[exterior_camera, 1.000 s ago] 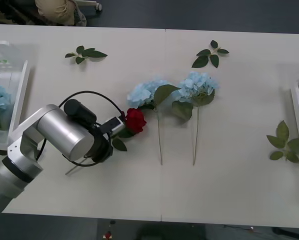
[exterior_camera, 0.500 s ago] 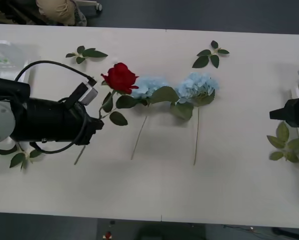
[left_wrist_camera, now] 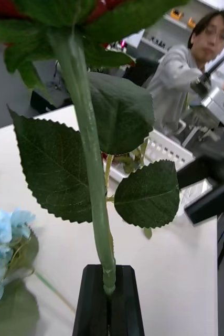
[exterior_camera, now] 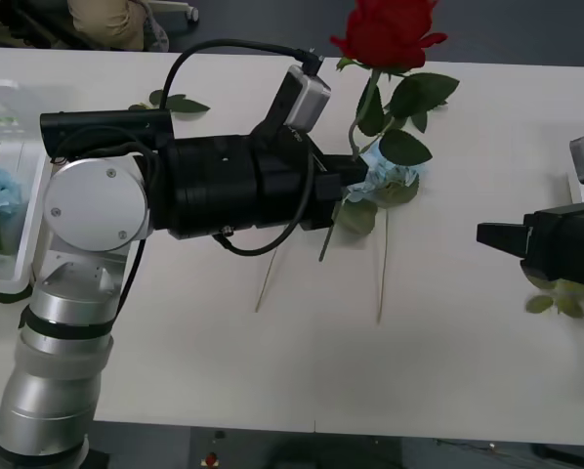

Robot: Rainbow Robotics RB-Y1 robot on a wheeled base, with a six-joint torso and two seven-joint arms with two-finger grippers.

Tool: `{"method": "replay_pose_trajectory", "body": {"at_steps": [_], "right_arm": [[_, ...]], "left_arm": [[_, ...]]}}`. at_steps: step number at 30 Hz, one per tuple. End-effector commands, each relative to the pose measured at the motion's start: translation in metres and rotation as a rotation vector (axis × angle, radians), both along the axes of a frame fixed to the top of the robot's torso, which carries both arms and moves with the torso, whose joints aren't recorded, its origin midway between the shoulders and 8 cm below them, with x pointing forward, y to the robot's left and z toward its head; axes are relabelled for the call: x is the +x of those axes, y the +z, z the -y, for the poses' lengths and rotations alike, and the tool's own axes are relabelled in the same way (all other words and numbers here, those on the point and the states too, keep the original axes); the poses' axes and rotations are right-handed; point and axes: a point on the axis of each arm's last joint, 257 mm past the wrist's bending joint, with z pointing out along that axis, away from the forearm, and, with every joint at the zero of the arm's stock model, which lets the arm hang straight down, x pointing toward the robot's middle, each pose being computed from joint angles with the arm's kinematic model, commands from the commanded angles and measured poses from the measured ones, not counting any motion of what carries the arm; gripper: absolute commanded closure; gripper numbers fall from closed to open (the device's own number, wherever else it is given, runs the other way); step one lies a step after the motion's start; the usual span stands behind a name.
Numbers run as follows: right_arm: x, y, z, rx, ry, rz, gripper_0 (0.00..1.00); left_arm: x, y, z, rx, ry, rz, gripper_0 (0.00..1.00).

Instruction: Put the red flowers into the right box and the blue flowers into the left box

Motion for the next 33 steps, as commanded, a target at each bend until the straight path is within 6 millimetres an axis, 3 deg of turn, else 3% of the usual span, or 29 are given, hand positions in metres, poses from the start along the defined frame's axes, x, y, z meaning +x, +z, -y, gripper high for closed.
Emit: {"method": "replay_pose_trajectory", "body": {"at_steps": [1, 10, 14, 21, 26, 33], "right_arm": [[-0.009, 0.021, -0.035, 0.084, 0.112, 0.111, 0.19], [-0.013, 0.016, -0.079, 0.143, 0.266, 0.214, 0.19], [-0.007, 0.006, -0.087, 0.126, 0.297, 0.229, 0.19], [0.028, -0.034, -0.12, 0.094, 0.365, 0.288, 0.19], [0.038, -0.041, -0.141, 0.067, 0.419, 0.329, 0.19], [0.035, -0.039, -0.161, 0.097, 0.504, 0.371, 0.19]], "left_arm": [[-0.003, 0.006, 0.001, -0.011, 0.005, 0.113, 1.0], [-0.007, 0.012, 0.011, -0.043, 0.009, 0.197, 1.0], [-0.006, 0.012, 0.011, -0.042, 0.01, 0.198, 1.0], [-0.005, 0.005, 0.005, -0.022, 0.015, 0.196, 1.0], [-0.005, 0.005, 0.005, -0.022, 0.015, 0.196, 1.0], [-0.005, 0.005, 0.005, -0.022, 0.015, 0.196, 1.0]]}}
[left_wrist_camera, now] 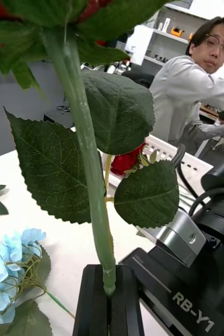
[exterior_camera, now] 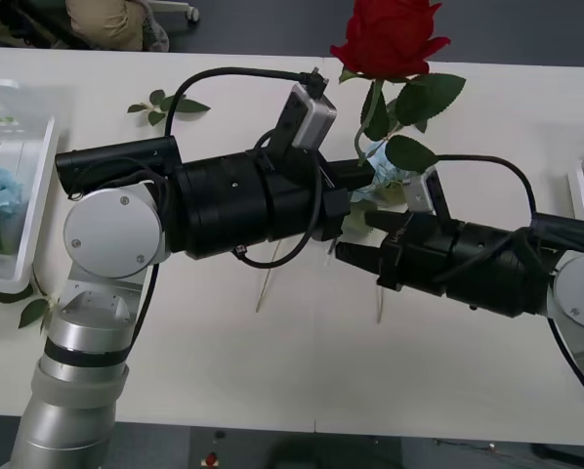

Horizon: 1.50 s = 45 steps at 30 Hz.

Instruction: Put the red flowers into the right box and the blue flowers into the left box

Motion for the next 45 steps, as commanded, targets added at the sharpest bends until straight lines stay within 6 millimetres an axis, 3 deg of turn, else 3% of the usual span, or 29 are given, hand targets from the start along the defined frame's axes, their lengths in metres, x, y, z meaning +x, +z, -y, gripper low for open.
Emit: {"method": "replay_pose_trajectory", "body": {"at_steps": [1, 14, 22, 24, 27, 31, 45], "right_arm": [[0.0, 0.01, -0.004, -0.014, 0.045, 0.088, 0.19], [-0.014, 0.006, -0.036, 0.059, 0.15, 0.157, 0.2], [-0.007, 0.018, -0.063, 0.12, 0.127, 0.171, 0.29], [-0.004, 0.02, -0.067, 0.128, 0.118, 0.176, 0.37], [-0.001, 0.018, -0.073, 0.138, 0.11, 0.171, 0.58], [0.002, 0.02, -0.076, 0.136, 0.108, 0.181, 1.0], [0.008, 0.014, -0.073, 0.126, 0.097, 0.17, 1.0]], "left_arm": [[-0.005, 0.012, 0.001, 0.006, -0.012, 0.076, 1.0], [-0.005, 0.012, 0.001, 0.006, -0.012, 0.076, 1.0], [-0.005, 0.012, 0.001, 0.006, -0.012, 0.076, 1.0], [-0.005, 0.012, 0.001, 0.006, -0.012, 0.076, 1.0], [-0.005, 0.012, 0.001, 0.006, -0.012, 0.076, 1.0], [-0.005, 0.012, 0.001, 0.006, -0.012, 0.076, 1.0], [-0.005, 0.012, 0.001, 0.006, -0.012, 0.076, 1.0]]}}
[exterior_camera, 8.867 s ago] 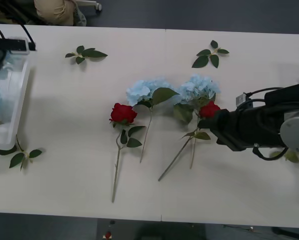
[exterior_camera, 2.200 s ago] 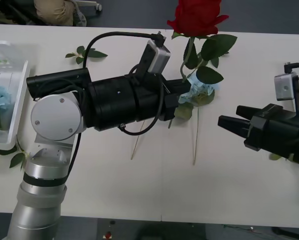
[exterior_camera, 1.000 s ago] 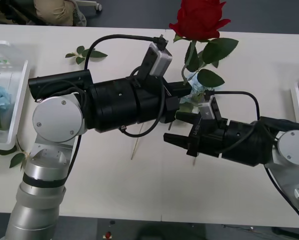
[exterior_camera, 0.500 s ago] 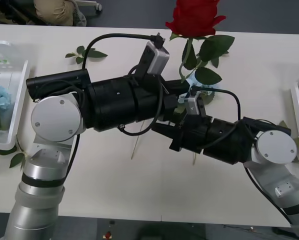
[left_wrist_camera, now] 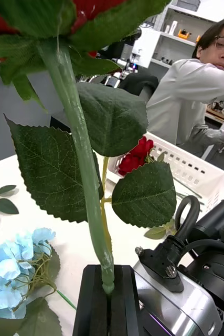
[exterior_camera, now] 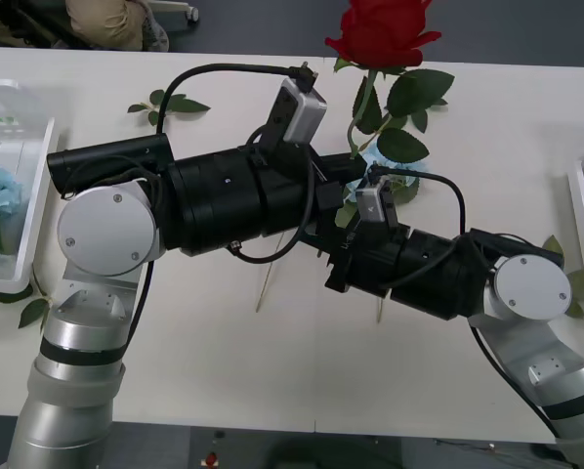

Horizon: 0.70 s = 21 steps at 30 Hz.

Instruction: Put the red flowers into the right box and the blue flowers into the left box

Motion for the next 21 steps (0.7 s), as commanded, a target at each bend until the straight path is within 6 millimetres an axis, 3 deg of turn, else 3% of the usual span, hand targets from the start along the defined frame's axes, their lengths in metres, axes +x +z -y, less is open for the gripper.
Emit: {"method": "replay_pose_trajectory", "body": {"at_steps": [1, 2, 4, 13, 17, 21], "right_arm": [[0.006, 0.012, -0.009, -0.01, 0.013, 0.057, 1.0], [0.007, 0.011, -0.007, -0.013, 0.01, 0.057, 1.0], [0.008, 0.01, -0.003, -0.022, 0.006, 0.058, 1.0], [0.02, 0.003, 0.026, -0.078, -0.034, 0.067, 1.0], [0.028, -0.01, 0.064, -0.142, -0.074, 0.01, 1.0], [0.023, -0.02, 0.103, -0.157, -0.081, -0.153, 1.0]], "left_arm": [[-0.012, 0.009, 0.009, 0.015, -0.036, 0.072, 1.0], [-0.012, 0.009, 0.009, 0.015, -0.036, 0.072, 0.5], [-0.012, 0.009, 0.009, 0.015, -0.036, 0.072, 0.0], [-0.012, 0.009, 0.009, 0.015, -0.036, 0.072, 0.0], [-0.012, 0.009, 0.009, 0.015, -0.036, 0.072, 0.0], [-0.012, 0.009, 0.009, 0.015, -0.036, 0.072, 0.0]]}}
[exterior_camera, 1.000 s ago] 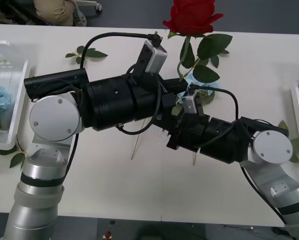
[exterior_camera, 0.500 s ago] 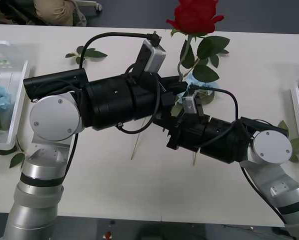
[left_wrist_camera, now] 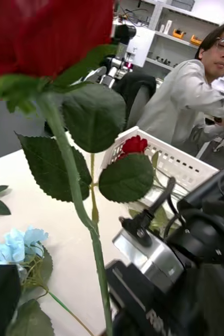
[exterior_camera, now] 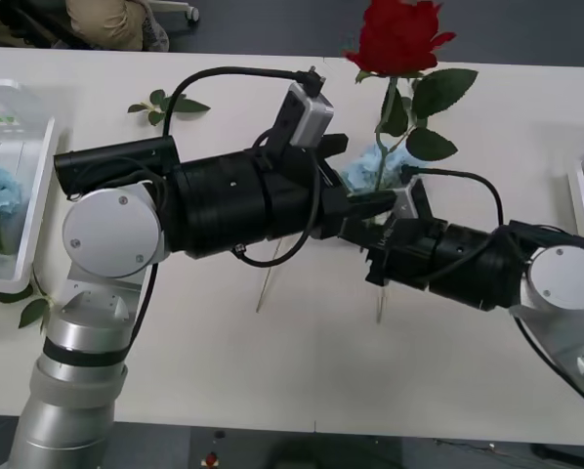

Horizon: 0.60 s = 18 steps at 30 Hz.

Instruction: Put the red flowers into the right box and the blue flowers into the left box

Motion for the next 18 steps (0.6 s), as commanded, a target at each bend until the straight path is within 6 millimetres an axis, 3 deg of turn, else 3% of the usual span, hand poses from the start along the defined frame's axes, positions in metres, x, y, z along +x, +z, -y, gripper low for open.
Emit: {"method": "replay_pose_trajectory", "body": {"at_steps": [1, 3, 6, 10, 13, 16, 18], "right_arm": [[-0.002, 0.002, 0.046, 0.016, -0.035, -0.209, 1.0], [-0.005, -0.002, 0.068, 0.003, -0.057, -0.286, 1.0], [-0.005, -0.01, 0.121, -0.011, -0.143, -0.421, 1.0], [-0.01, -0.017, 0.182, -0.023, -0.232, -0.579, 1.0], [-0.019, -0.017, 0.251, -0.077, -0.334, -0.687, 1.0], [-0.029, -0.007, 0.315, -0.115, -0.459, -0.76, 1.0], [-0.035, -0.001, 0.35, -0.14, -0.546, -0.79, 1.0]], "left_arm": [[-0.007, 0.011, 0.002, 0.012, -0.016, 0.076, 0.0], [-0.007, 0.011, 0.002, 0.012, -0.016, 0.076, 0.0], [-0.007, 0.011, 0.002, 0.012, -0.016, 0.076, 0.0], [0.009, 0.016, -0.01, -0.039, 0.039, 0.068, 0.0], [0.013, 0.018, -0.024, -0.055, 0.049, 0.034, 0.0], [0.012, -0.008, -0.046, 0.017, 0.04, -0.098, 0.0], [0.014, -0.037, -0.069, 0.105, 0.064, -0.192, 0.0]]}}
